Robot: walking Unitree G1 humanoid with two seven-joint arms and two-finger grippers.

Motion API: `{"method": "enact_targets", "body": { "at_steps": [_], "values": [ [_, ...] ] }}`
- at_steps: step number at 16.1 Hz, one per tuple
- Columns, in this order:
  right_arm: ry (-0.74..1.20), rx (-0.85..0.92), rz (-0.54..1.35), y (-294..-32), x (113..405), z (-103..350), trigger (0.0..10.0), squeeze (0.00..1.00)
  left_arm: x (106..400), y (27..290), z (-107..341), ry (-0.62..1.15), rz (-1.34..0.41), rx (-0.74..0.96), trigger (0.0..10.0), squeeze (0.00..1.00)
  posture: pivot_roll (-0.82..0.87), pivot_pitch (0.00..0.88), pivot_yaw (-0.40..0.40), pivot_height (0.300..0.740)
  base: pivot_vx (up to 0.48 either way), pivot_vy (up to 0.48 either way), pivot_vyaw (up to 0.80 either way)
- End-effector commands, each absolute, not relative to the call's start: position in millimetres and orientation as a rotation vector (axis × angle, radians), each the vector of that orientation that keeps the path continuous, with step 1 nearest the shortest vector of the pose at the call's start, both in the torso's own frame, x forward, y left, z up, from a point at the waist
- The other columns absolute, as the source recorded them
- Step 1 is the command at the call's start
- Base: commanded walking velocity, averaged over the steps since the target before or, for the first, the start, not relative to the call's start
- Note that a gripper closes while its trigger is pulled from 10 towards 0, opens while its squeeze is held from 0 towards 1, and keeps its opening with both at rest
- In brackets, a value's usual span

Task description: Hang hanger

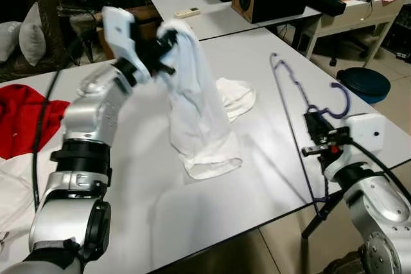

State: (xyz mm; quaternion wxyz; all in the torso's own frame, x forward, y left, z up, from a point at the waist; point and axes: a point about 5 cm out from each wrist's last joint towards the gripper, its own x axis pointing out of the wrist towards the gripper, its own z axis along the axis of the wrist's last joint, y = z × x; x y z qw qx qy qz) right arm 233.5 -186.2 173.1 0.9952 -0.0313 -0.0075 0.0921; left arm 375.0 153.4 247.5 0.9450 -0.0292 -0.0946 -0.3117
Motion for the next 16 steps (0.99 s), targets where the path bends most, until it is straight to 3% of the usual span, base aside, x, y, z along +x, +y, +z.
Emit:
{"method": "enact_targets", "body": {
  "at_steps": [1, 3, 4, 5, 7, 12, 14, 16],
  "values": [
    [-0.039, -0.059, 0.178, -186.2, 231.2, 176.1, 10.0, 0.0, 374.5, 150.4, 241.3, -0.168, -0.649, -0.012, 0.0, 0.0, 0.02, 0.0, 0.107, 0.74, 0.0, 0.0, 0.0],
    [-0.037, -0.036, 0.071, -196.8, 233.1, 174.4, 10.0, 0.0, 368.5, 133.1, 246.0, -0.211, -0.734, -0.106, 0.0, 0.0, 0.02, 0.0, 0.106, 0.74, 0.0, 0.0, 0.0],
    [-0.03, -0.028, 0.041, -200.3, 233.7, 173.2, 10.0, 0.0, 370.3, 128.5, 239.9, -0.179, -0.721, -0.078, 10.0, 0.0, 0.02, 0.0, 0.106, 0.74, 0.0, 0.0, 0.0],
    [-0.028, -0.03, 0.043, -200.5, 233.2, 172.9, 10.0, 0.0, 372.1, 127.5, 231.0, -0.14, -0.71, -0.014, 10.0, 1.0, 0.01, 0.0, 0.109, 0.74, 0.0, 0.0, 0.0],
    [-0.023, -0.034, 0.049, -200.2, 231.9, 172.6, 10.0, 0.0, 373.8, 130.5, 224.8, -0.107, -0.686, -0.003, 10.0, 1.0, 0.01, 0.0, 0.109, 0.74, 0.0, 0.0, 0.0],
    [0.01, -0.034, 0.039, -201.4, 230.5, 170.1, 10.0, 0.0, 344.4, 124.9, 185.6, 0.099, -0.973, 0.117, 10.0, 1.0, 0.0, 0.0, 0.101, 0.74, 0.0, 0.0, 0.0],
    [0.017, -0.036, 0.021, -204.9, 229.1, 170.1, 10.0, 0.0, 341.3, 123.8, 199.0, 0.044, -0.999, -0.047, 10.0, 1.0, -0.01, 0.0, 0.103, 0.74, 0.0, 0.0, 0.0],
    [0.019, -0.039, 0.003, -206.8, 226.6, 170.5, 10.0, 0.0, 349.6, 130.8, 201.4, 0.036, -0.905, -0.083, 10.0, 1.0, -0.03, 0.0, 0.121, 0.74, 0.0, 0.0, 0.0]
  ]
}}
